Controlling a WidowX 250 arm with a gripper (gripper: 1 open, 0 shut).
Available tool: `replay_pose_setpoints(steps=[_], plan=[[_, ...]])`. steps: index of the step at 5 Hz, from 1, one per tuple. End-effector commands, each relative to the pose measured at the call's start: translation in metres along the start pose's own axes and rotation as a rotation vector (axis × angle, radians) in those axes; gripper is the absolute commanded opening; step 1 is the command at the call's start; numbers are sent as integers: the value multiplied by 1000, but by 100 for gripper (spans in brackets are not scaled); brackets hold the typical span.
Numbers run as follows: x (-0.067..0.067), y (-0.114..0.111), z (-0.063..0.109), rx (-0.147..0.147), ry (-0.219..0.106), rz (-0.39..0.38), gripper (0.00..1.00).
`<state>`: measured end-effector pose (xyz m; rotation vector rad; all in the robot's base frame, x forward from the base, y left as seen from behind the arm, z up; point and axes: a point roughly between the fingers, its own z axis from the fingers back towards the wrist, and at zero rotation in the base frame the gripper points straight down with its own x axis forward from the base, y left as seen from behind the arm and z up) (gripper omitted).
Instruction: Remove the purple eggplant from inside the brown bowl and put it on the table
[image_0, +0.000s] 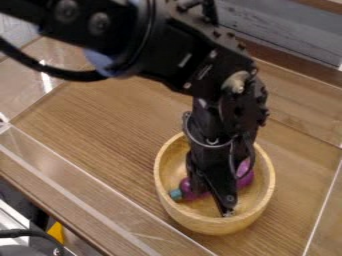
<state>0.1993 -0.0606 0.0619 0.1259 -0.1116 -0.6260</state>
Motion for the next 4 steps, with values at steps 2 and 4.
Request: replay_pose_setpoints(steps=[2,4], plan=[[24,-4,21,16,-25,22,0],[40,-3,58,33,6,97,0]])
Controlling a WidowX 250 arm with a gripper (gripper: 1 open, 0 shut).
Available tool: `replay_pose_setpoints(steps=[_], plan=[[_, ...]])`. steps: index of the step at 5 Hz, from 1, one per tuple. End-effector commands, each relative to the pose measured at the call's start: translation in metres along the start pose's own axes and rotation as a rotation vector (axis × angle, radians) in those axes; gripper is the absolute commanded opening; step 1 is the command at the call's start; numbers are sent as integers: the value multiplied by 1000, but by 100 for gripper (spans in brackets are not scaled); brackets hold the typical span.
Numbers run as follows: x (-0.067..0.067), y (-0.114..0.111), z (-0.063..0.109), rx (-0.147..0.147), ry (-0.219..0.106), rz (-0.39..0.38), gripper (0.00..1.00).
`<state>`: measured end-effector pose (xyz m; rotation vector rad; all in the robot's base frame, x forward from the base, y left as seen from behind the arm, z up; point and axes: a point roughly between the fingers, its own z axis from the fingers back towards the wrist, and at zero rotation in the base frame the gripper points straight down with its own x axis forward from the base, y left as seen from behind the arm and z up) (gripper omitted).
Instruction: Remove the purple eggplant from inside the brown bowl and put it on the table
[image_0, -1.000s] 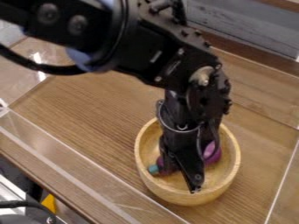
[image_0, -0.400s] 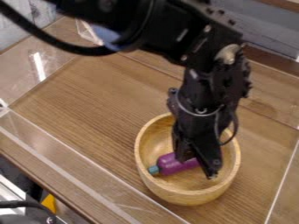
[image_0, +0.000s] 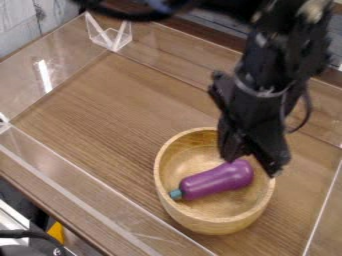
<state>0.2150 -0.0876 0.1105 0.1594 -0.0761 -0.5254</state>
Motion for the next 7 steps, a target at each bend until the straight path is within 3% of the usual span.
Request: replay_pose_setpoints(steps=[1,2,4,5,6,7], plan=[[8,13,21,18,-30,58,0],[5,19,29,28,-18,112,0],[-2,42,29,45,-30,-12,0],[-15,48,23,47,-11,34,100],[-24,42,14,46,6,56,100],[-30,39,20,40,1,49,100]])
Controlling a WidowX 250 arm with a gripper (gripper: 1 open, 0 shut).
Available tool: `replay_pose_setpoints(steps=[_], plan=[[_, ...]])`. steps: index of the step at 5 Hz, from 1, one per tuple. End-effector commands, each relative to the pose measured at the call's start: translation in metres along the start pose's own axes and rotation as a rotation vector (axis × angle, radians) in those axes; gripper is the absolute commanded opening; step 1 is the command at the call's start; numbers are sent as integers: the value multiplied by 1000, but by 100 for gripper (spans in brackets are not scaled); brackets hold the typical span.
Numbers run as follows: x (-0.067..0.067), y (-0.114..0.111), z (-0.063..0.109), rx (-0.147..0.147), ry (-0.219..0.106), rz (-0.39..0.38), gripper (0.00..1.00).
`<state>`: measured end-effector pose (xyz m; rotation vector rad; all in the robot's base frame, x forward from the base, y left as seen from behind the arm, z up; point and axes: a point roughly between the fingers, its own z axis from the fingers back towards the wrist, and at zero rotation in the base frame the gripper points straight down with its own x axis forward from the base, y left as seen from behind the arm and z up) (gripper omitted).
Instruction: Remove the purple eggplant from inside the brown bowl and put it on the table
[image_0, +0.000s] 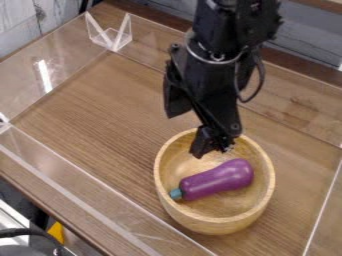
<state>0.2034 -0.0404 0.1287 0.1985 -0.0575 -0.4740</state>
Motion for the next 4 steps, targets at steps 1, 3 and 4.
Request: replay_pose_setpoints(steps=[1,3,4], plan=[[-2,0,12,-1,-28,-5,0],[-7,-7,9,-11,-25,-17,100],[-8,-14,-1,-14,-34,-32,100]])
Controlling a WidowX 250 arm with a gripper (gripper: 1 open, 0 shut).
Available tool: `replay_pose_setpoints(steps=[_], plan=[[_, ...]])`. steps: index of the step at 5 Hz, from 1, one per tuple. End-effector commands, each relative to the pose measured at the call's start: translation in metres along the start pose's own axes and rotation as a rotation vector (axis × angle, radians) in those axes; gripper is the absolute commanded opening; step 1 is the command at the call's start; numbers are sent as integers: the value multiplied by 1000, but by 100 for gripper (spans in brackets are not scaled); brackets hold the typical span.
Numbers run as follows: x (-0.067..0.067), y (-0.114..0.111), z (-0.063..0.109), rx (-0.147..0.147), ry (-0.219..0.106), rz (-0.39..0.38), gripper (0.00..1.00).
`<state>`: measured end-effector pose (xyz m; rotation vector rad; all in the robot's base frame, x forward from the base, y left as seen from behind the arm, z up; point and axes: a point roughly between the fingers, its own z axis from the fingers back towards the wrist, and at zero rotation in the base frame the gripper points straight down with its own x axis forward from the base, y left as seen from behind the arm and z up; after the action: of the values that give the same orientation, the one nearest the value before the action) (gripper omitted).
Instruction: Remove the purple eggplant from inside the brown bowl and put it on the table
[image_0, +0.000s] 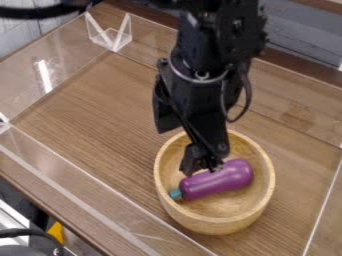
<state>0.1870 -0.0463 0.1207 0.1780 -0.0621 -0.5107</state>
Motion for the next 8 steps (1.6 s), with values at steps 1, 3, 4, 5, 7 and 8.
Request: replay_pose_setpoints(steps=[1,3,4,5,7,8], plan=[[10,4,-8,2,-36,-16,100],[23,2,-21,-11,-41,28,100],[24,-2,-20,-25,-54,-20,100],[25,-6,-19,-38,-64,-65,100],[31,-16,-9,-55,-72,-63,100],[30,-22,-28,-65,-75,-40,100]])
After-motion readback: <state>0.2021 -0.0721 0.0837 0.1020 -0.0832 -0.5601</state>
